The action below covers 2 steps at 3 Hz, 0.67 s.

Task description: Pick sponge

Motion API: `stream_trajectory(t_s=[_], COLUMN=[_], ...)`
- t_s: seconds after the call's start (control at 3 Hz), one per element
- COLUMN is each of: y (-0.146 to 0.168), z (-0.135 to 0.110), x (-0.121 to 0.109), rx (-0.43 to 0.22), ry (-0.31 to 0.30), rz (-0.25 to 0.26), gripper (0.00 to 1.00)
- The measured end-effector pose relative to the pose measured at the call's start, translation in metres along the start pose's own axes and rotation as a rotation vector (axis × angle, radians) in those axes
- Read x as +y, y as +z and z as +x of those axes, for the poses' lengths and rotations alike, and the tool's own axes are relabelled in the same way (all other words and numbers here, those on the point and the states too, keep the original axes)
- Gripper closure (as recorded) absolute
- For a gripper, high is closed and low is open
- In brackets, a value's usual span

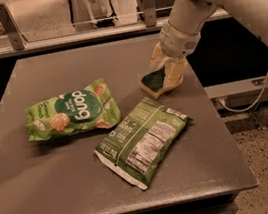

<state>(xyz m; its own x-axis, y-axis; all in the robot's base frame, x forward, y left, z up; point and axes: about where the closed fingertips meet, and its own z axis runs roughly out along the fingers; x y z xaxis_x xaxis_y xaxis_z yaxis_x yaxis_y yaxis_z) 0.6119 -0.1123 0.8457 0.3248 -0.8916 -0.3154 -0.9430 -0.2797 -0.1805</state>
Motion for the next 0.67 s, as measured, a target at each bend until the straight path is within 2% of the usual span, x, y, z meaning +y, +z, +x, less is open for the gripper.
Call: stream_trajectory(t_s=[0.33, 0.67], y=[0.002, -0.025], z=[0.0, -0.01], x=[-0.001, 0.003], rx=[-0.001, -0.076], ry=[-0.001, -0.026], rz=[0.001, 0.064], gripper=[0.95, 1.0])
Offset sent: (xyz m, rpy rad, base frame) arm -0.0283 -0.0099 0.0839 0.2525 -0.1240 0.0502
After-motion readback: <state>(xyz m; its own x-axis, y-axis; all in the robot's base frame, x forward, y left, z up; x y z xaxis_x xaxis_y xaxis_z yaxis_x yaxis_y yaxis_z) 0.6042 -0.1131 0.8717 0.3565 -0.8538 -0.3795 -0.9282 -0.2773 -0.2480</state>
